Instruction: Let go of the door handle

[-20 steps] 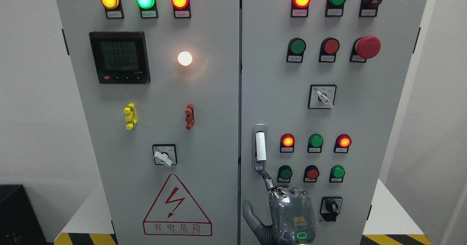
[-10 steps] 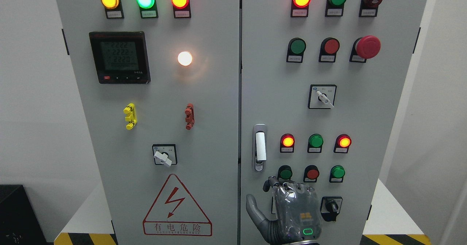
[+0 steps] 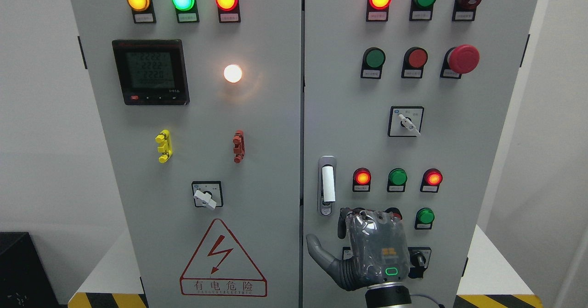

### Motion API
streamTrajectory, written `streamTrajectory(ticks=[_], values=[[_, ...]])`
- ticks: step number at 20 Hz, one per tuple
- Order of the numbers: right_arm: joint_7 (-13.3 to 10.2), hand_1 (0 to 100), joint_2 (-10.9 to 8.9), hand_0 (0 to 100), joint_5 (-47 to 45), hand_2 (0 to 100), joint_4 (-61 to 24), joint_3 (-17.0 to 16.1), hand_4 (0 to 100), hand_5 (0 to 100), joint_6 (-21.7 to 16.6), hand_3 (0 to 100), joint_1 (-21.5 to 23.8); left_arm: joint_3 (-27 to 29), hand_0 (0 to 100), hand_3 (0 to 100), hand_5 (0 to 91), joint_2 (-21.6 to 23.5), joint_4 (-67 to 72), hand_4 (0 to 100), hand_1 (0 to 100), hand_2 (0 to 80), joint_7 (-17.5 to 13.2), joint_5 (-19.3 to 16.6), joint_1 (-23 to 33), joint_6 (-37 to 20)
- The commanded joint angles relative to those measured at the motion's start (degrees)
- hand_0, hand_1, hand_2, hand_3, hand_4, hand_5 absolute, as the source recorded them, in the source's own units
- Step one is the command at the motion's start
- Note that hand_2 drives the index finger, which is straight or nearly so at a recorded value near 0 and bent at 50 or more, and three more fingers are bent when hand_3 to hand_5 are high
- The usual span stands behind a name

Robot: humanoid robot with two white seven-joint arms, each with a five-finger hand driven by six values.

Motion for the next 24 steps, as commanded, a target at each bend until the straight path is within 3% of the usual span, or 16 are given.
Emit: streamTrajectory(ticks=[1, 4, 16, 24], values=[[1.1, 41, 0.24, 7, 0.0, 82, -0.5, -0.8, 99, 95, 1.0, 100, -2.8, -1.1, 0, 9, 0.0, 0.0, -1.0, 1, 0, 2.4, 0.0, 0.0, 0.0, 0.0], [1.2, 42, 0.24, 6, -0.1, 82, 0.4, -2.2, 99, 95, 1.5, 100, -4.7, -1.1, 0, 8, 0.0, 0.0, -1.0, 1, 0, 2.5, 0.0, 0.0, 0.0, 0.0], [1.2, 43, 0.24, 6, -0.4, 82, 3.9, -2.3, 100, 96, 1.5, 100, -8.4, -1.1, 0, 9, 0.0, 0.0, -1.0, 1, 0, 2.4, 0.0, 0.0, 0.0, 0.0], [1.1, 43, 0.24, 8, -0.5, 82, 4.6, -2.5, 100, 96, 1.7, 100, -8.4, -1.1, 0, 9, 0.0, 0.0, -1.0, 1, 0, 2.4, 0.0, 0.0, 0.0, 0.1]])
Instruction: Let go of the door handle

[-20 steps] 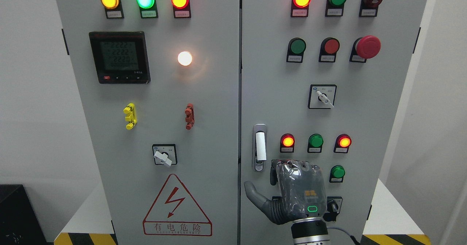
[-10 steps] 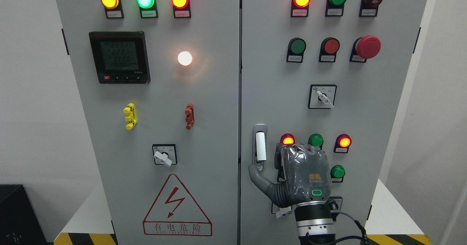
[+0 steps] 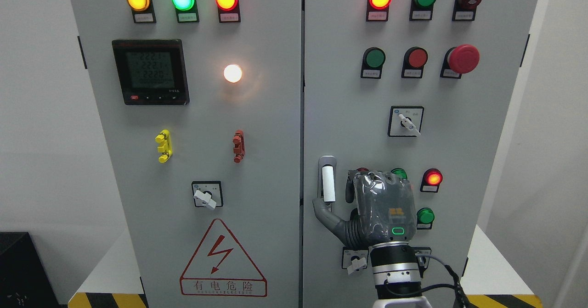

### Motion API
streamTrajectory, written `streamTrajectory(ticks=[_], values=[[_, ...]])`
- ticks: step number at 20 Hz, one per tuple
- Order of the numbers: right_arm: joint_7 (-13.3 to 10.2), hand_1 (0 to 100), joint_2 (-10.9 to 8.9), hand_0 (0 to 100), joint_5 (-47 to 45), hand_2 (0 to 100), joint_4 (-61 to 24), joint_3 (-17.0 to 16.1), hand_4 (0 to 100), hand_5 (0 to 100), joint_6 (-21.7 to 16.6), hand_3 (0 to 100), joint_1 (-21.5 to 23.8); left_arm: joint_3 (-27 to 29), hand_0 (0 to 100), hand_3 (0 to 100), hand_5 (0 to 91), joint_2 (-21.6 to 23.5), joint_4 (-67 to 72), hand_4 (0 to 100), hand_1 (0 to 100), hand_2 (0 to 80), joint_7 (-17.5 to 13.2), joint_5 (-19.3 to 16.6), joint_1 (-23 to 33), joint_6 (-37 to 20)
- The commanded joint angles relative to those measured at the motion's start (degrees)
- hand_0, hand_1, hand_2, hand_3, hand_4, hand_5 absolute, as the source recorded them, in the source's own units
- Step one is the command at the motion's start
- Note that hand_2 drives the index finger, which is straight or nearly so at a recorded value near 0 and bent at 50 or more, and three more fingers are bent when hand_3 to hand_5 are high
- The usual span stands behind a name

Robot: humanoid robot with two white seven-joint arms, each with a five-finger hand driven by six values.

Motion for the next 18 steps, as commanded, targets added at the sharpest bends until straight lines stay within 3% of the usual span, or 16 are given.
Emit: streamTrajectory(ticks=[1, 18], values=[[-0.4, 43, 0.03, 9, 0.0, 82, 1.6, -0.6, 100, 96, 0.1, 100, -0.4, -1.1, 0, 8, 0.0, 0.0, -0.9, 1, 0, 2.4, 0.0, 0.0, 0.0, 0.0], [-1.0, 42, 0.11, 27, -0.1, 82, 1.1, -1.8, 100, 96, 0.0, 100, 1.0, -1.1, 0, 8, 0.0, 0.0, -1.0, 1, 0, 2.4, 0.0, 0.0, 0.0, 0.0]])
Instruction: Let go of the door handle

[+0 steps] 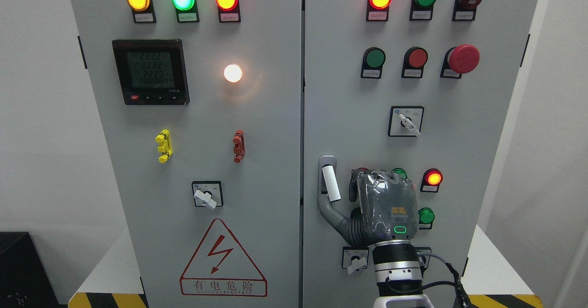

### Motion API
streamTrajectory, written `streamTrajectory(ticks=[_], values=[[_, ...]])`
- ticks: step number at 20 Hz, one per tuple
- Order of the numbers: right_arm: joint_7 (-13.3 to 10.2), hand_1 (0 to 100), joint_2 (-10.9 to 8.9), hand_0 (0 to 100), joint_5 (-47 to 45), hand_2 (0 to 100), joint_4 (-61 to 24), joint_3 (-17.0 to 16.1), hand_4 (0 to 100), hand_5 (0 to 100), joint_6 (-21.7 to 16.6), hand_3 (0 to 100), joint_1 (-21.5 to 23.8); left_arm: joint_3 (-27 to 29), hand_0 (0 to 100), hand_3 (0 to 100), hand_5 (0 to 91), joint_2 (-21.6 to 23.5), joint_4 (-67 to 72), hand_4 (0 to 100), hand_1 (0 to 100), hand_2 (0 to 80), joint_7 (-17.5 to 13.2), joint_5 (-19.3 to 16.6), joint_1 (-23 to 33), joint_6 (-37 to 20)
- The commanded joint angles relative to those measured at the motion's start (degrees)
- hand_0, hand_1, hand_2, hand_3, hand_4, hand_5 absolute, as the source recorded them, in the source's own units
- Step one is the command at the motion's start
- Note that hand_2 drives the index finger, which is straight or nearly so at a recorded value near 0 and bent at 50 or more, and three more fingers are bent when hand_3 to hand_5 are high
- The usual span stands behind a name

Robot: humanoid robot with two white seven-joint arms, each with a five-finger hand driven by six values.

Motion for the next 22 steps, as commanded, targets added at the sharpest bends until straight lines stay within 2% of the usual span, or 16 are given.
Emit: streamTrajectory(ticks=[1, 11, 22], values=[[-0.1, 42, 0.04, 27, -0.1, 82, -0.1, -0.8, 100, 96, -0.1, 100, 0.9, -1.1, 0, 8, 0.0, 0.0, -1.0, 1, 0, 2.4, -0.2, 0.0, 0.0, 0.0], [-0.3, 42, 0.04, 27, -0.1, 82, -0.9, -0.9, 100, 96, -0.1, 100, 1.3, -1.1, 0, 8, 0.0, 0.0, -1.0, 1, 0, 2.5, -0.2, 0.0, 0.0, 0.0], [-0.3, 41, 0.04, 30, -0.1, 83, -1.3, -2.5, 100, 96, -0.1, 100, 1.3, -1.1, 0, 8, 0.0, 0.0, -1.0, 1, 0, 2.2, -0.2, 0.0, 0.0, 0.0]])
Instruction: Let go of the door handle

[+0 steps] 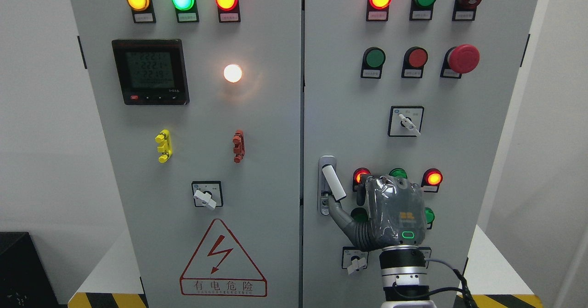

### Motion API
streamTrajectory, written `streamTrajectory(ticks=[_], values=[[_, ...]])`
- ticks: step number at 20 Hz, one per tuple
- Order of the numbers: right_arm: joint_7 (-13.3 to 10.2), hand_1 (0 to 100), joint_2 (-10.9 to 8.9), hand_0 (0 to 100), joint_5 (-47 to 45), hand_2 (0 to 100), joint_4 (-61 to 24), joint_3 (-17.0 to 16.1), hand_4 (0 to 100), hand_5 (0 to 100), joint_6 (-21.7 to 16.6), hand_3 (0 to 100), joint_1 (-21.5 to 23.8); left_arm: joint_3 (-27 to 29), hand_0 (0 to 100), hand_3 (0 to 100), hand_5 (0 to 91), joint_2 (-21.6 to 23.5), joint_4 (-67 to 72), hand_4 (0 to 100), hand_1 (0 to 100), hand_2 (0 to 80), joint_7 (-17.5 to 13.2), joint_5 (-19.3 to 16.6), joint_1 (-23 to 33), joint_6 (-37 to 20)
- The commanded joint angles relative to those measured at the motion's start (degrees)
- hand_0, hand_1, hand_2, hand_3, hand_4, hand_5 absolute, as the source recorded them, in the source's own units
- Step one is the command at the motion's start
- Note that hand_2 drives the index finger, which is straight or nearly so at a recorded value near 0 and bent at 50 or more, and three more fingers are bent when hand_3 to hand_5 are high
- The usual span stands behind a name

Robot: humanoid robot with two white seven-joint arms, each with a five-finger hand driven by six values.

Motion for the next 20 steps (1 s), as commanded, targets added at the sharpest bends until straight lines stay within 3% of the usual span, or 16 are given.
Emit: streamTrajectory(ticks=[1, 20], values=[[0.0, 41, 0.01, 31, 0.0, 83, -0.4, -1.1, 100, 96, 0.0, 100, 0.0, -1.1, 0, 8, 0.0, 0.0, -1.0, 1, 0, 2.2, 0.0, 0.0, 0.0, 0.2], [-0.1, 40, 0.01, 30, 0.0, 83, -1.5, -2.5, 100, 96, 0.4, 100, -0.4, -1.1, 0, 8, 0.0, 0.0, -1.0, 1, 0, 2.4, 0.0, 0.0, 0.0, 0.2]])
